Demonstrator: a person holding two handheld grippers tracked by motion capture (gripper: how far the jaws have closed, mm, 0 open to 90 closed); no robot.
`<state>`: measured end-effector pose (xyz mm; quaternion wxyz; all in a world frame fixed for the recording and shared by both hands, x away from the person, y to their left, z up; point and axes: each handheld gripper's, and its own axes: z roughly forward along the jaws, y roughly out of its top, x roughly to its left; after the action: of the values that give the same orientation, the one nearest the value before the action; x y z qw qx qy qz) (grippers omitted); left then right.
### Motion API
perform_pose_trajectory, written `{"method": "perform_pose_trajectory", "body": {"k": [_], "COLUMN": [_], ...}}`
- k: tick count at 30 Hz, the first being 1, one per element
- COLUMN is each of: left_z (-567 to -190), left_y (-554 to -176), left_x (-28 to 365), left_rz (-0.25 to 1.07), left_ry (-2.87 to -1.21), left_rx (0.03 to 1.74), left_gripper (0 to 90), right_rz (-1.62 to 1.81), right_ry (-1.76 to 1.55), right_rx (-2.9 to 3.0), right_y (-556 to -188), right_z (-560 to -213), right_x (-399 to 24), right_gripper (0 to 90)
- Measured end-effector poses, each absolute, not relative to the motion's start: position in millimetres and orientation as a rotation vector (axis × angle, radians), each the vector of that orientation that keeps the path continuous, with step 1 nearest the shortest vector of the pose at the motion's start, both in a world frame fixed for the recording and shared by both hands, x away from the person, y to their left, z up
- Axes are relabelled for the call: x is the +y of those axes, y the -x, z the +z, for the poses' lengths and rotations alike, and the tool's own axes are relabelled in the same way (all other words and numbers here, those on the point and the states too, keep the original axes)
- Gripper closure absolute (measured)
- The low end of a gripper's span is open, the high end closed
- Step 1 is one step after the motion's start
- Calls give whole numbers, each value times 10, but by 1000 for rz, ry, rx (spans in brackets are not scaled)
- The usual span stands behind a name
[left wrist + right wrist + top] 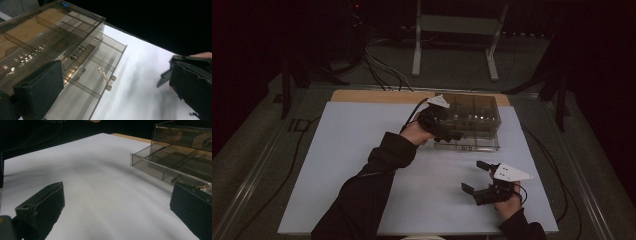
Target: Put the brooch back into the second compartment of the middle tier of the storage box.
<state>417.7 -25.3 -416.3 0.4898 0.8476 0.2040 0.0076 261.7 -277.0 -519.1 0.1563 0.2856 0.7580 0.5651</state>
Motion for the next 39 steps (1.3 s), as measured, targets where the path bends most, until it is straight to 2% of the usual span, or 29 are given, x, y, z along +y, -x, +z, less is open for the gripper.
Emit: {"method": "perform_pose_trajectory", "body": {"k": [8, 39], "left_z": [-4140, -4091], "left_y": [-4152, -4007], "left_x": [-13, 792], "left_rz": [67, 158], "left_ry": [-2050, -2013], "left_rx": [465, 541], "left_gripper": [4, 5], "right_rz": [1616, 1617], "right_ry": [-819, -826], "right_rx": [2173, 2175], "right_y": [-2619, -2629], "right_z": [-5195, -5197], "right_x": [-2764, -2755], "right_gripper": [0, 0]}}
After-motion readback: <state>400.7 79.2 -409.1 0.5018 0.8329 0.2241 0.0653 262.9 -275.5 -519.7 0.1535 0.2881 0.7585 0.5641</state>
